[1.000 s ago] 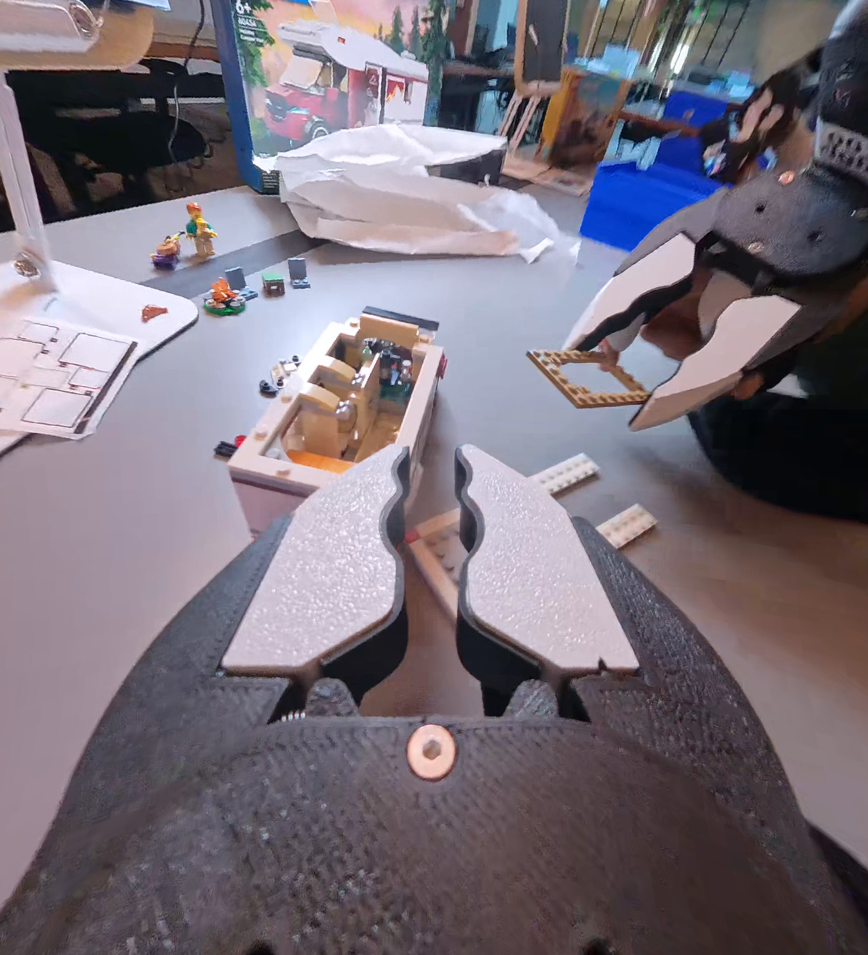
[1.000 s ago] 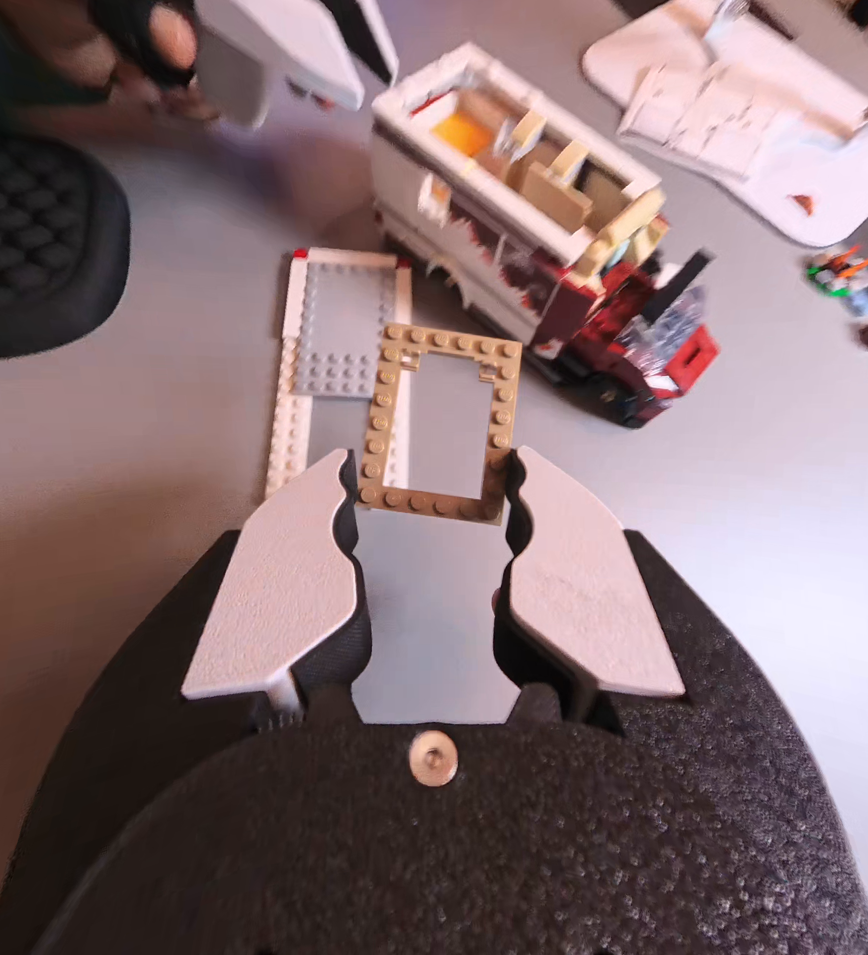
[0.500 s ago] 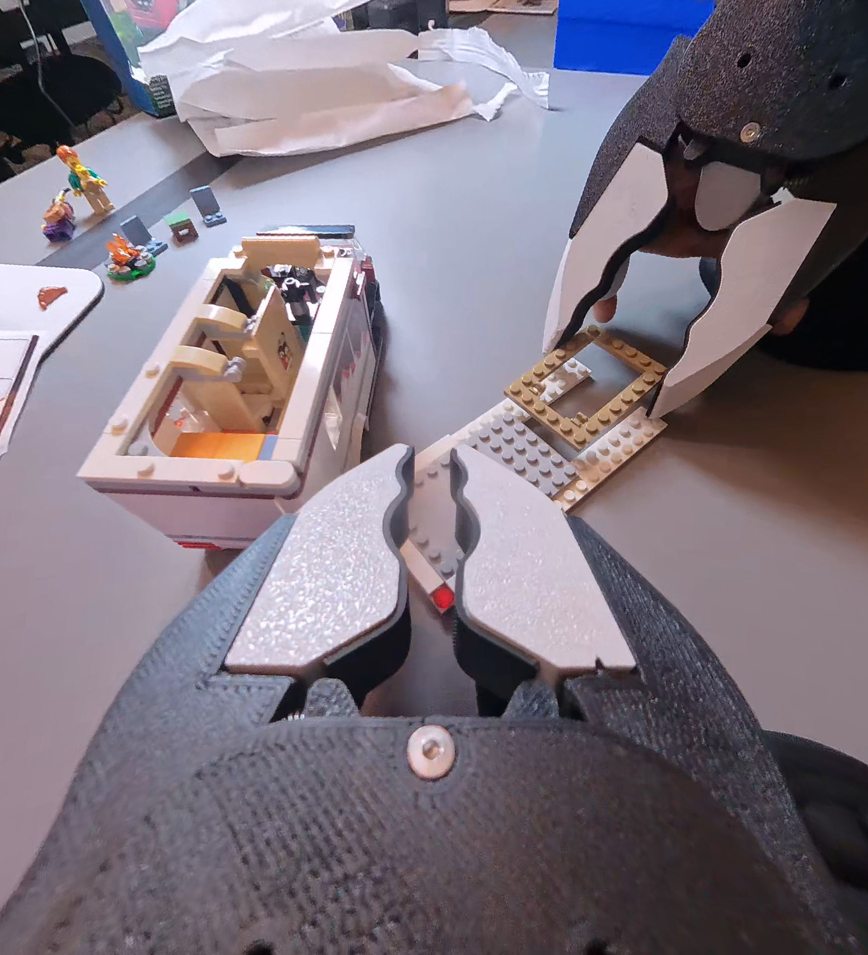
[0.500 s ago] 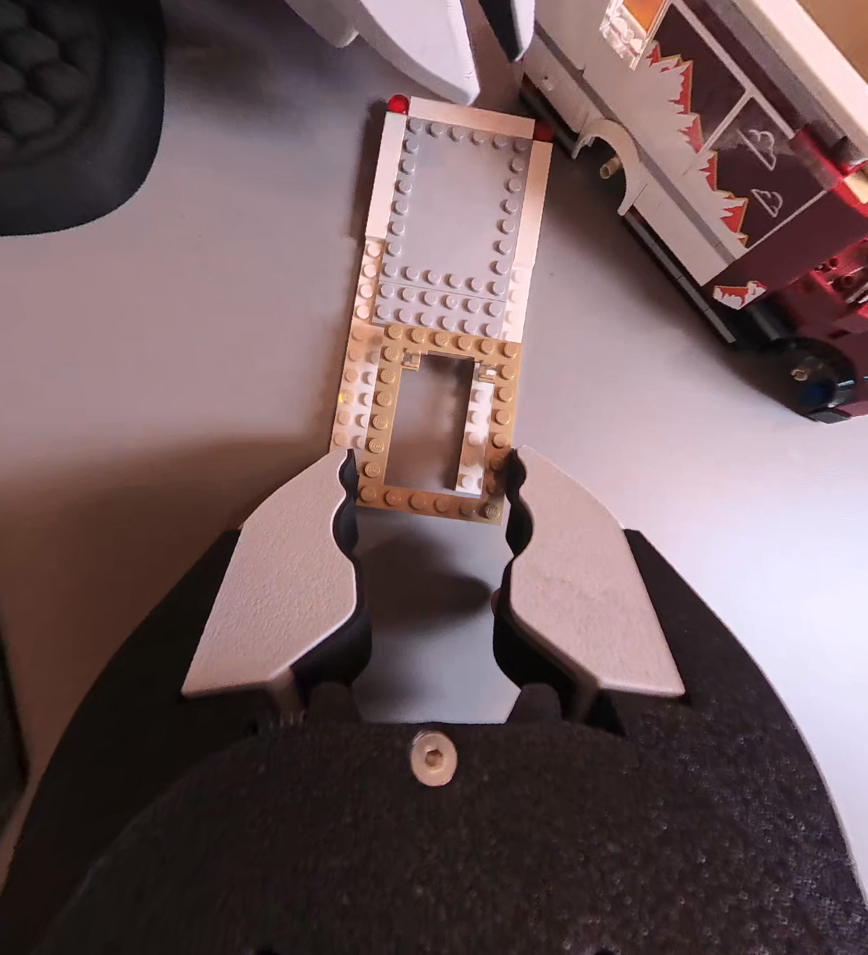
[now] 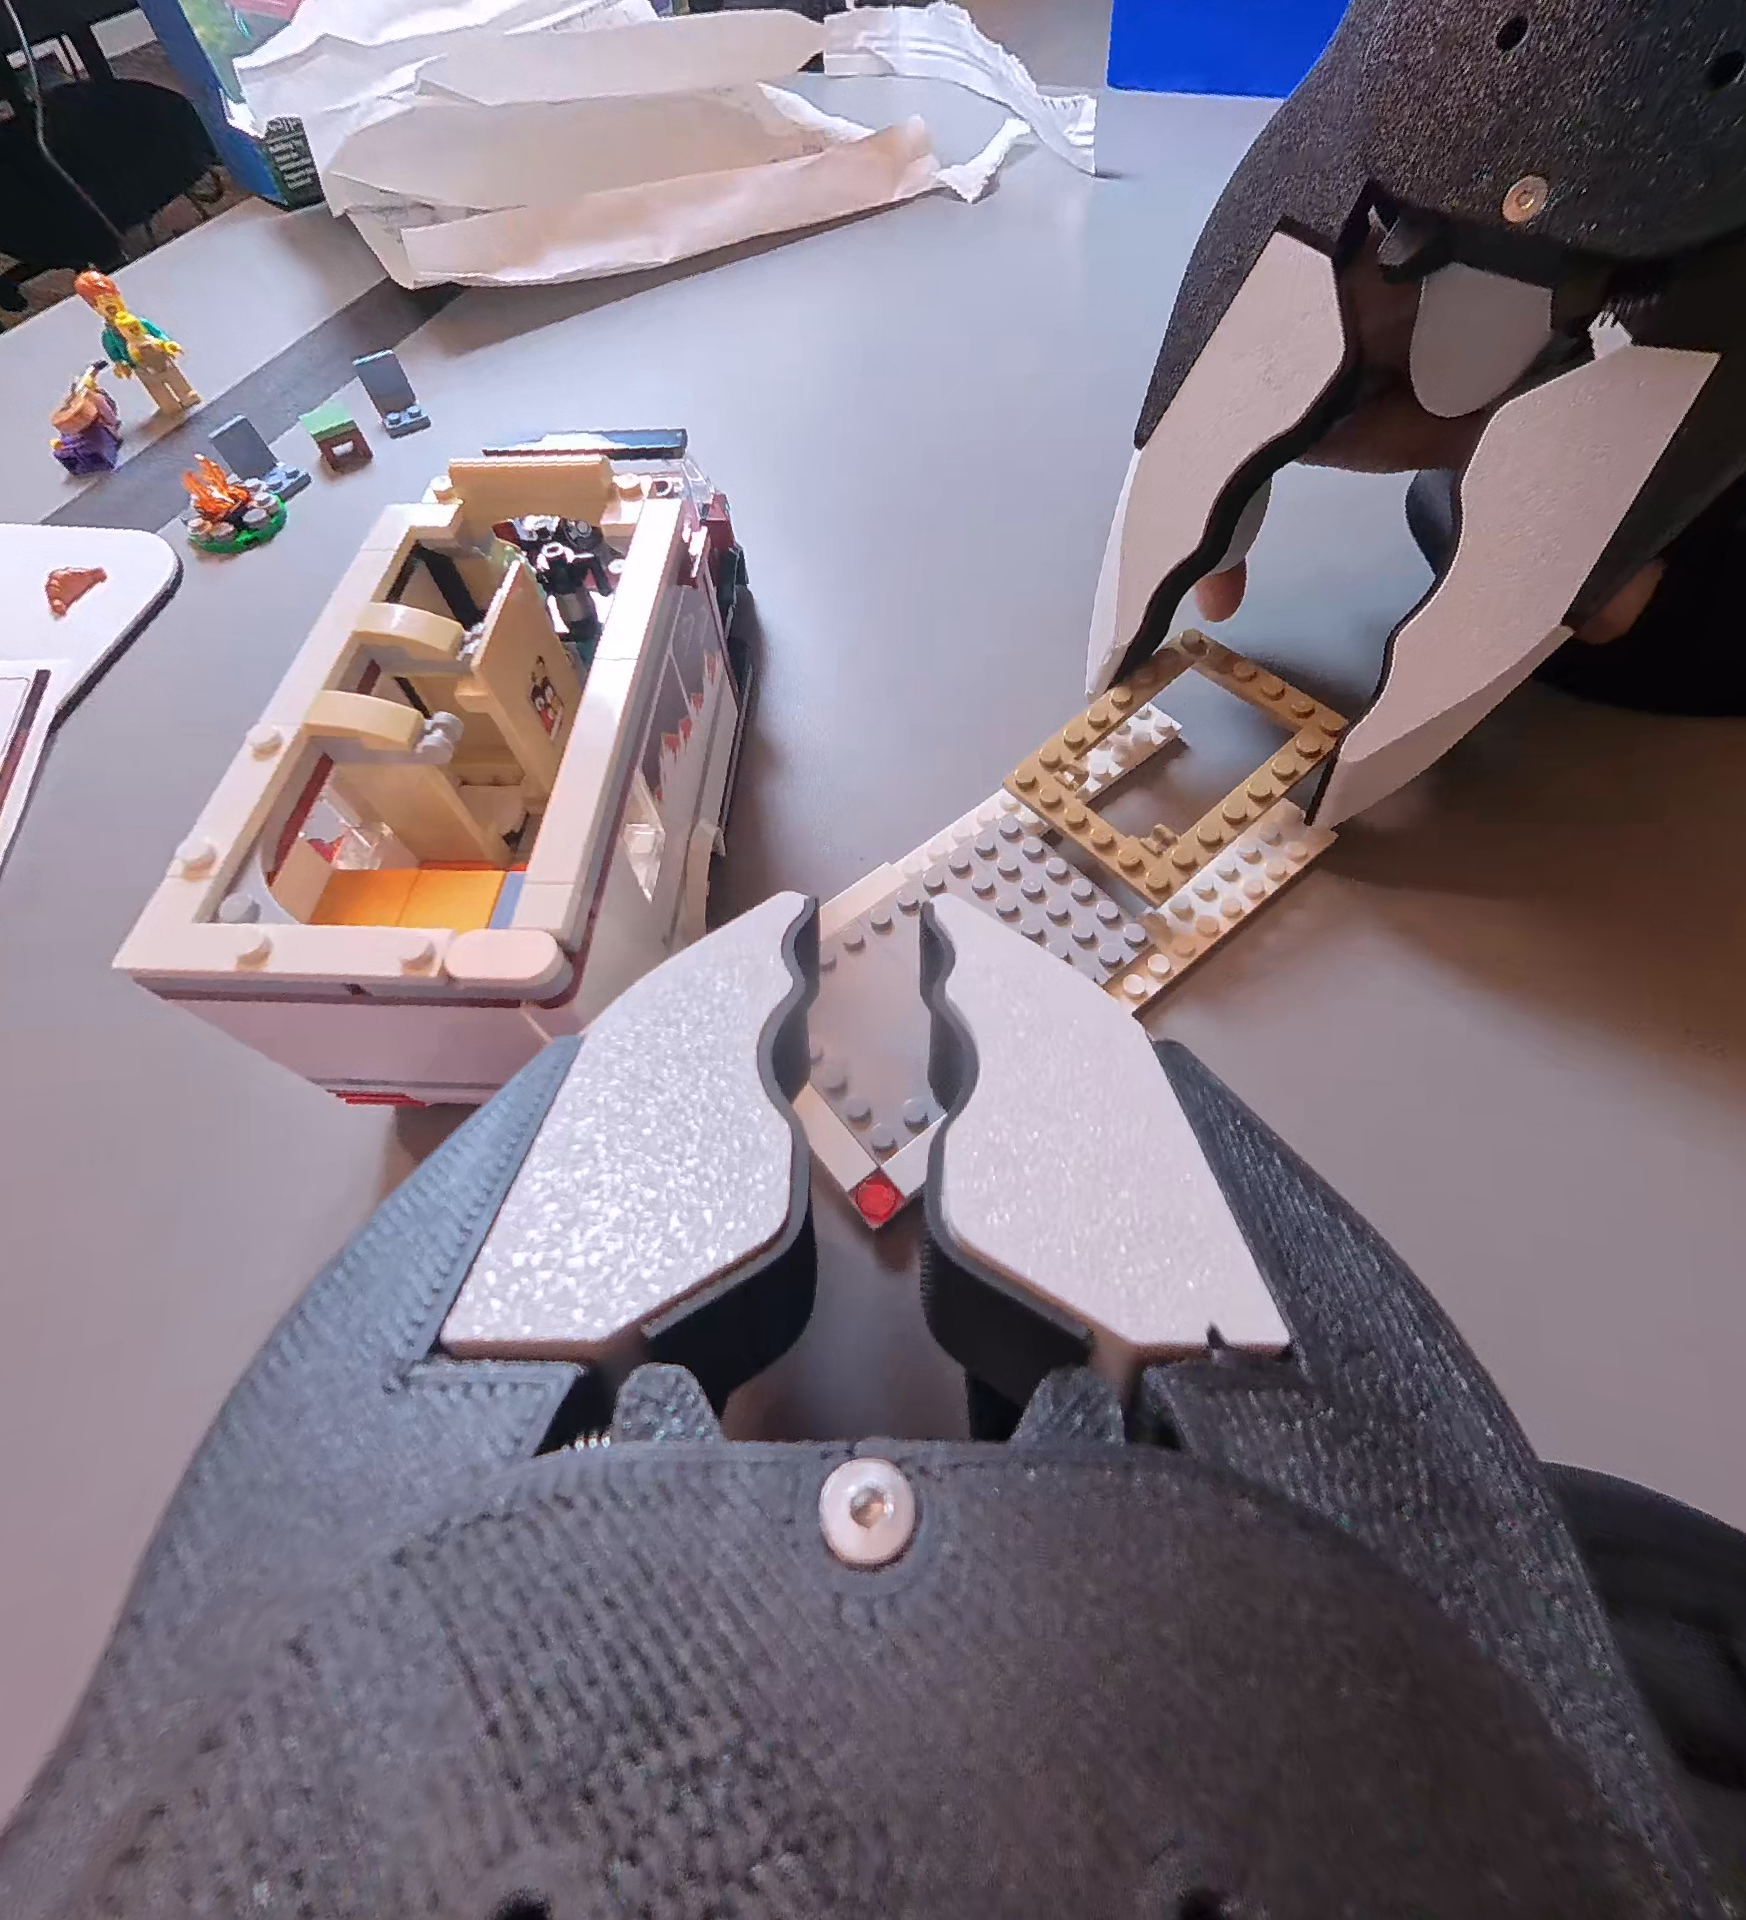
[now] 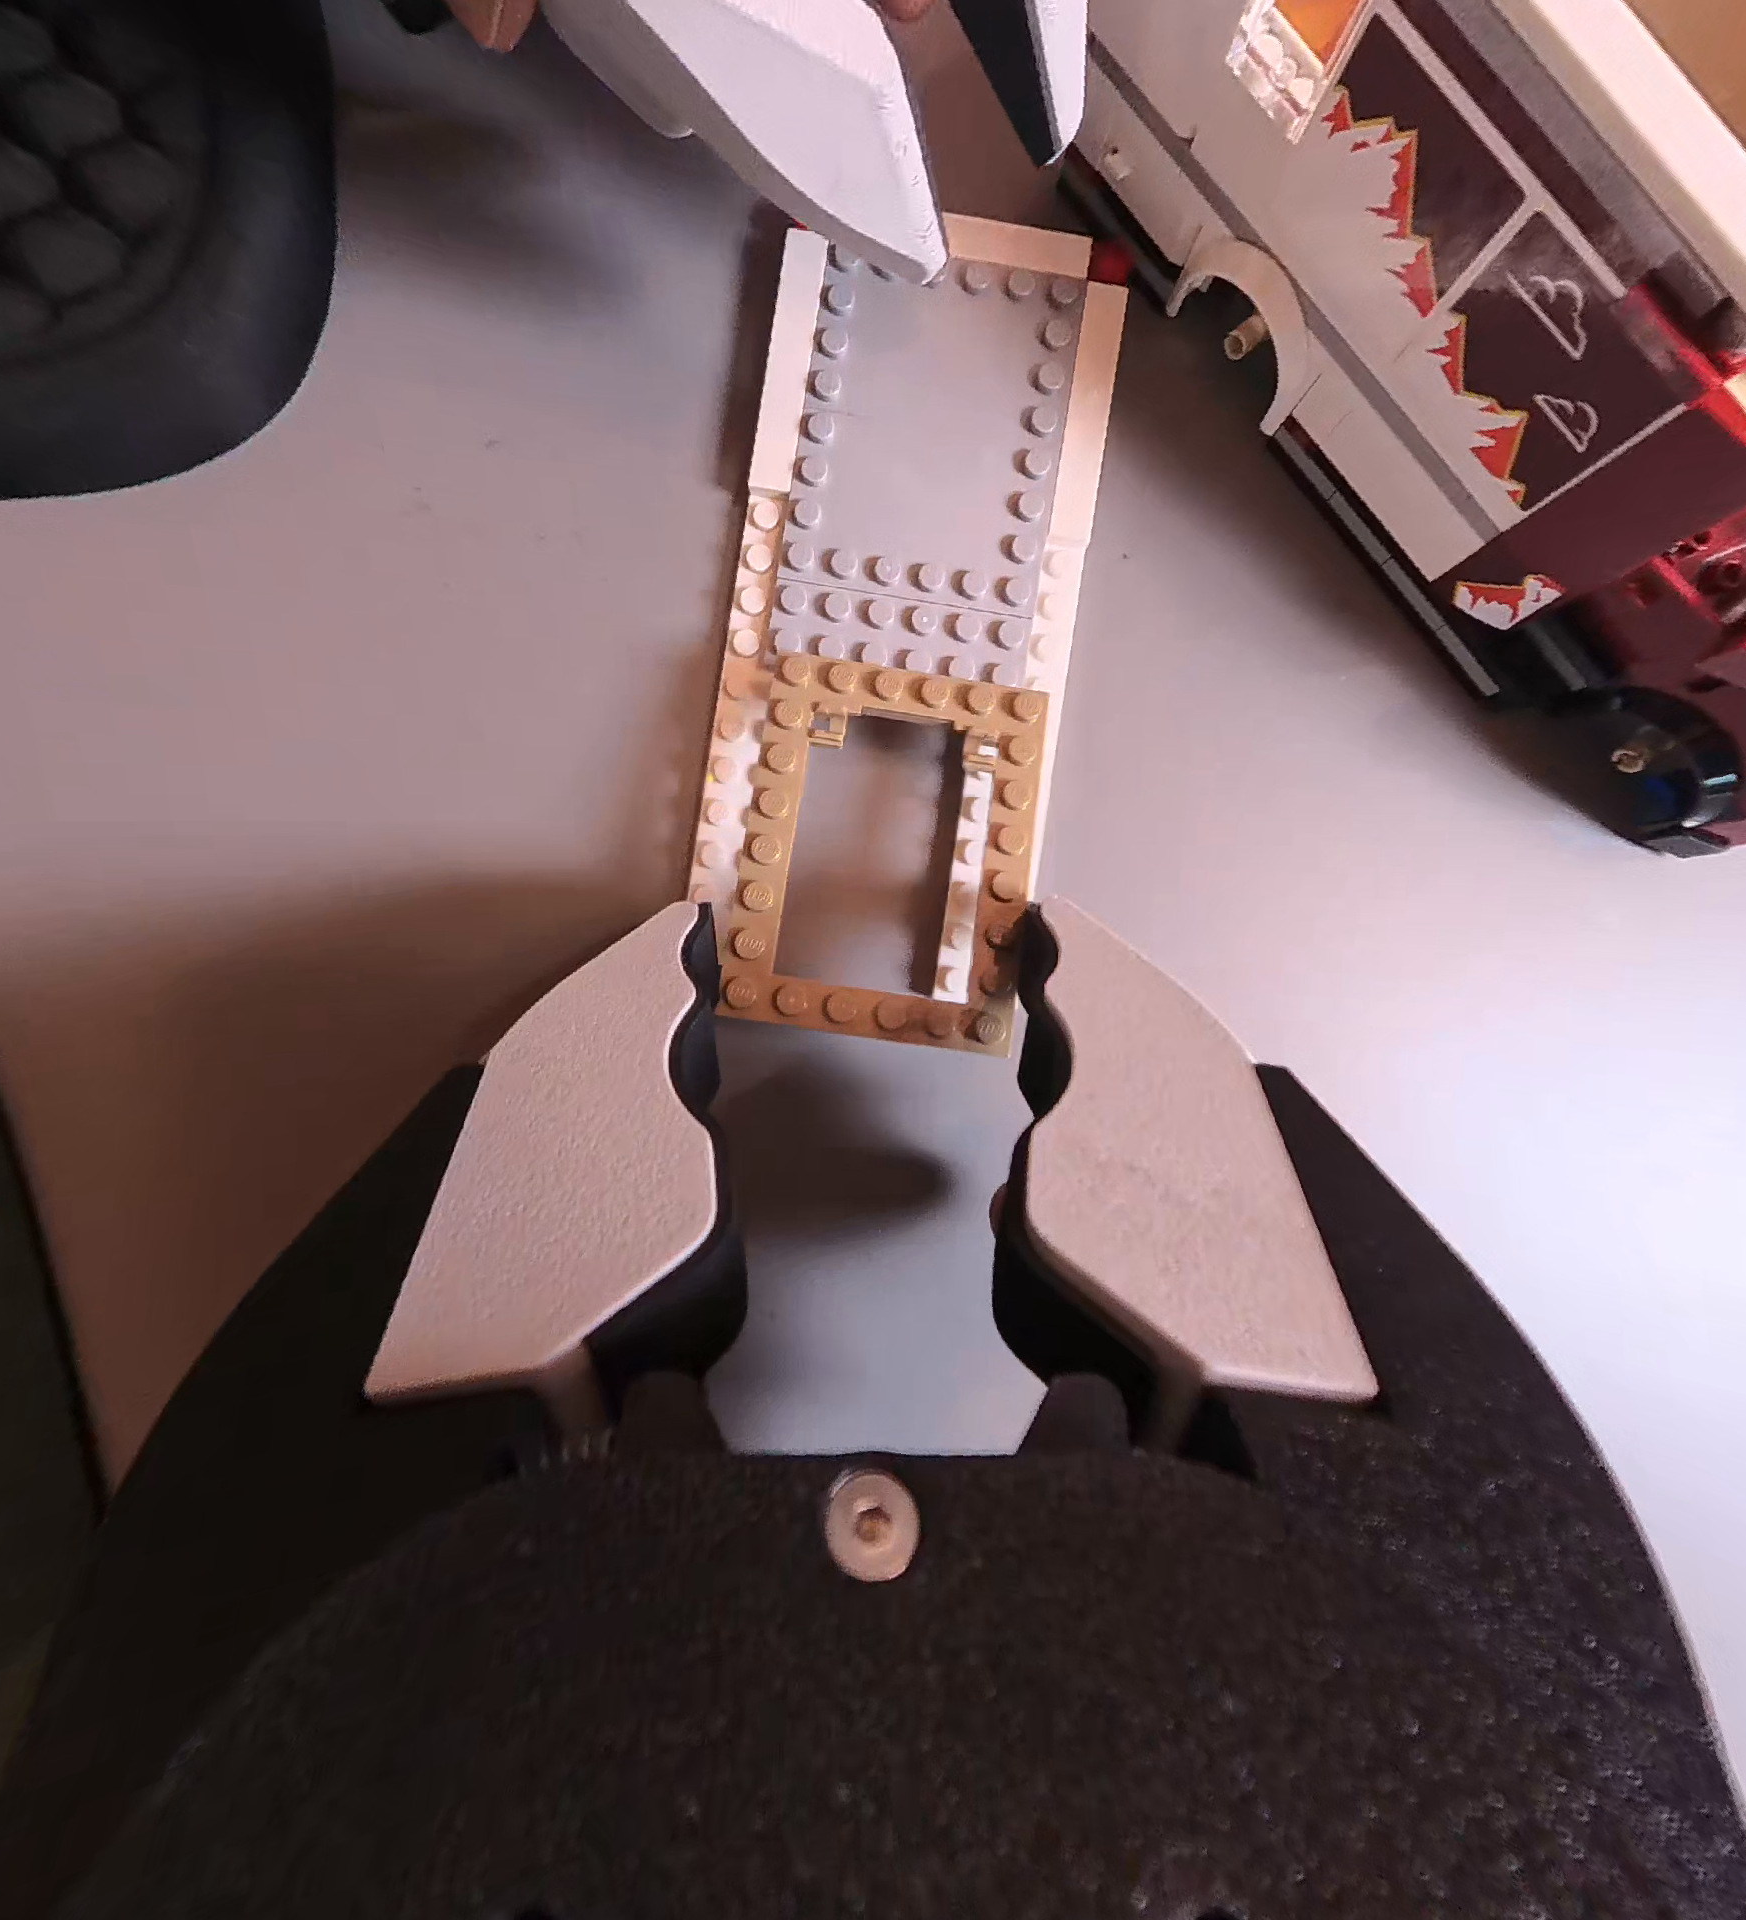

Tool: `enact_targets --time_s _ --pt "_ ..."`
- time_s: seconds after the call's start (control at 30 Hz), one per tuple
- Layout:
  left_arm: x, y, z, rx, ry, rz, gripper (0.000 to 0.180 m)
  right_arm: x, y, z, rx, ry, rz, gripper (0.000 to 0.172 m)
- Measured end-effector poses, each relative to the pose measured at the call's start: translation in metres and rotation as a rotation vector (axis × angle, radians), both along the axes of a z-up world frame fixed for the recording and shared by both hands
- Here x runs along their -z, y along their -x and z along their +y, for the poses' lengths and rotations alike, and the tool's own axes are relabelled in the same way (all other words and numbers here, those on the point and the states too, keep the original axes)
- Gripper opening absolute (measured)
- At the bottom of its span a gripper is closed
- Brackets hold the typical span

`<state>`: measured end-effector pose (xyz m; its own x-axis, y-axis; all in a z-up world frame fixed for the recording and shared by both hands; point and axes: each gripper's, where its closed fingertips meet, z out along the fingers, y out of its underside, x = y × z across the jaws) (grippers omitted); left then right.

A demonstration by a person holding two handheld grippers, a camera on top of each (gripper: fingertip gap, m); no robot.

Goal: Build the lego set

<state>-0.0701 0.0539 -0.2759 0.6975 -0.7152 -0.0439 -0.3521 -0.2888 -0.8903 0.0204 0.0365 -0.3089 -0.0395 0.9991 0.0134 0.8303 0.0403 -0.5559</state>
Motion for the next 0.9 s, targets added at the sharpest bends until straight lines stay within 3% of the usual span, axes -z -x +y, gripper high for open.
enact_targets --time_s 0.37,0.6,0.9 --pt "0.002 -0.002 -0.003 0.012 -0.003 0.033 0.021 0.003 -0.001 0.003 0.017 0.032 0.009 0.058" --pt "0.005 0.013 -0.006 0.029 0.062 0.070 0.039 -0.008 0.001 0.005 0.033 0.067 0.081 0.060" --pt "0.033 0.022 -0.018 0.069 0.207 0.154 0.059 -0.007 0.011 0.009 0.033 0.032 0.095 0.059"
